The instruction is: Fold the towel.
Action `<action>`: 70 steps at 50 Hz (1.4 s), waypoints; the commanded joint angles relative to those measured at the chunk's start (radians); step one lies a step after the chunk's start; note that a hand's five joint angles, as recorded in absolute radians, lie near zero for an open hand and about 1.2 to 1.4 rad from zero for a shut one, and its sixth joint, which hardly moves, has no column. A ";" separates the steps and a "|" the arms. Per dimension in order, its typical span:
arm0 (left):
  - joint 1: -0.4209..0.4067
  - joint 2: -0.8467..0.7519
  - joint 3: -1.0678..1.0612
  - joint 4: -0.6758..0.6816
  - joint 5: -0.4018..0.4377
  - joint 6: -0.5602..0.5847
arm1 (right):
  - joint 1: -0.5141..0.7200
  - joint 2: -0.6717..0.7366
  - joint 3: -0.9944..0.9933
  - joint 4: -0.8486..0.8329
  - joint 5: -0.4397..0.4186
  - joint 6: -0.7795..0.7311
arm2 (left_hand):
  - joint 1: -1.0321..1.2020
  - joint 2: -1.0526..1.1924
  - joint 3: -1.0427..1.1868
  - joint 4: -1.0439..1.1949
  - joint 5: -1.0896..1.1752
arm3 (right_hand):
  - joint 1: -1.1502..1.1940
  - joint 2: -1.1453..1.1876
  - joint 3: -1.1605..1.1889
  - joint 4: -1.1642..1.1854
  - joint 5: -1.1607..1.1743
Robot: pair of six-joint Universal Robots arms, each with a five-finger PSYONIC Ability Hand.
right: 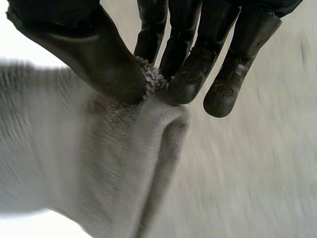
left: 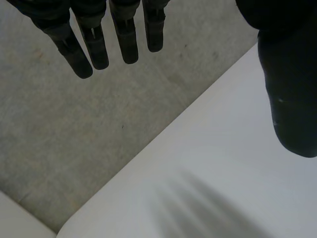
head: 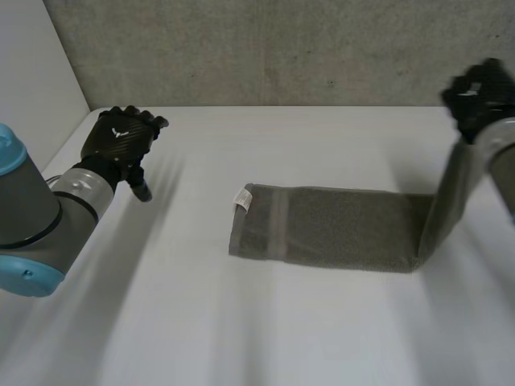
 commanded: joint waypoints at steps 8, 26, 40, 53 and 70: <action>-0.095 -0.017 0.051 0.005 -0.021 -0.042 | 0.550 0.257 0.033 -0.120 -0.020 0.007 | -0.085 -0.078 -0.074 -0.087 -0.228 | 0.060 0.079 0.051 0.050 0.059; -0.206 -0.110 0.153 0.009 -0.066 -0.072 | 0.424 0.085 0.122 -0.119 -0.101 0.383 | -0.090 -0.084 -0.080 -0.093 -0.233 | -1.161 -1.143 -1.171 -1.172 -1.163; -0.356 -0.222 0.232 0.011 -0.079 -0.118 | 0.139 -0.149 0.441 -0.090 -0.097 0.711 | -0.085 -0.078 -0.074 -0.087 -0.228 | -1.161 -1.143 -1.171 -1.172 -1.163; -0.376 -0.250 0.223 0.011 -0.098 -0.121 | 0.033 -0.100 0.556 -0.070 -0.118 0.707 | -0.085 -0.078 -0.074 -0.087 -0.228 | -0.928 -0.909 -0.937 -0.938 -0.929; -0.359 -0.212 0.175 0.003 -0.101 -0.126 | 0.030 -0.011 0.499 -0.084 -0.057 0.518 | -0.088 -0.081 -0.077 -0.090 -0.230 | 0.060 0.079 0.051 0.050 0.059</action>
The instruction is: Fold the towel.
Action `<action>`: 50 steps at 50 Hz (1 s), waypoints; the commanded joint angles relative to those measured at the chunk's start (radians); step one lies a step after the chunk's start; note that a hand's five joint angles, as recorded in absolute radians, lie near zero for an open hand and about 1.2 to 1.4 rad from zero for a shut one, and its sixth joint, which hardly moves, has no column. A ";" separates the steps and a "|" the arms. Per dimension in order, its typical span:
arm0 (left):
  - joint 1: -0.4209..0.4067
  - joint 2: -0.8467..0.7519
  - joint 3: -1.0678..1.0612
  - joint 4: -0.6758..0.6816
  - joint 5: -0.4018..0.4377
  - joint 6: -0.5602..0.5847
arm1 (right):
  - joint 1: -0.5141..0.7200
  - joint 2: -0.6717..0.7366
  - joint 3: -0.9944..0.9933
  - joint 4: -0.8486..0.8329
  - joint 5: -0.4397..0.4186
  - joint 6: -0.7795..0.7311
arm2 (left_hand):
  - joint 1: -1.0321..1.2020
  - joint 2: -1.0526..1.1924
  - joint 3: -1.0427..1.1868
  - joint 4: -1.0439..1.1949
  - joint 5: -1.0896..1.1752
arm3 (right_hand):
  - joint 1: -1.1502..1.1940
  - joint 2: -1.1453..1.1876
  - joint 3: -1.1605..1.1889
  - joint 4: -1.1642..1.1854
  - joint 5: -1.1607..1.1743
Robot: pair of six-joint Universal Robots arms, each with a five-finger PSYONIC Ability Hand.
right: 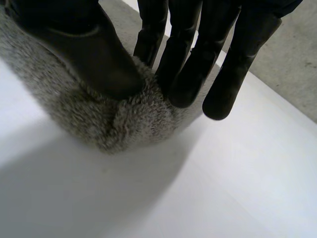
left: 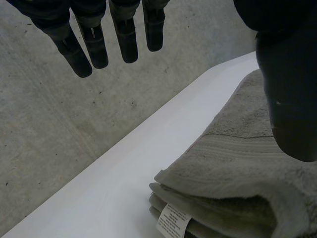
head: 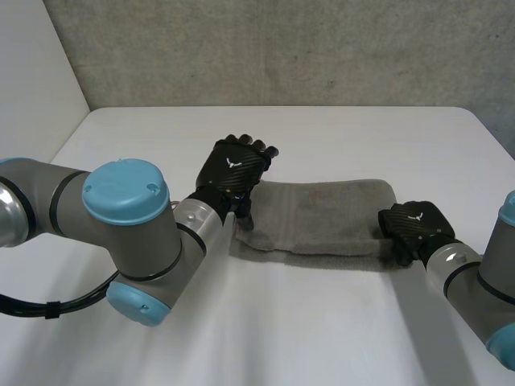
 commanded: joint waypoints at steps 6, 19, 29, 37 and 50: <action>0.048 0.075 -0.054 -0.006 0.001 -0.002 | 0.029 -0.015 -0.093 -0.005 0.080 -0.236 | -0.080 -0.075 -0.069 -0.080 -0.219 | 0.132 0.135 0.135 0.130 0.130; 0.183 0.226 -0.074 -0.006 -0.002 -0.095 | 0.519 0.130 -0.298 -0.176 -0.006 -0.654 | -0.083 -0.077 -0.072 -0.083 -0.222 | 0.132 0.135 0.135 0.130 0.130; 0.209 0.254 -0.079 -0.006 0.000 -0.154 | 0.595 0.304 -0.363 -0.190 -0.123 -0.673 | -0.083 -0.077 -0.072 -0.083 -0.222 | 0.132 0.135 0.135 0.130 0.130; 0.194 0.242 -0.082 -0.004 0.001 -0.155 | 0.564 0.206 -0.326 -0.187 -0.052 -0.452 | -0.083 -0.077 -0.072 -0.083 -0.222 | -0.896 -0.893 -0.893 -0.899 -0.898; 0.103 0.112 -0.008 0.004 -0.002 -0.178 | 0.383 -0.051 -0.191 -0.138 -0.032 0.134 | -0.083 -0.077 -0.072 -0.083 -0.222 | -1.076 -1.074 -1.073 -1.079 -1.079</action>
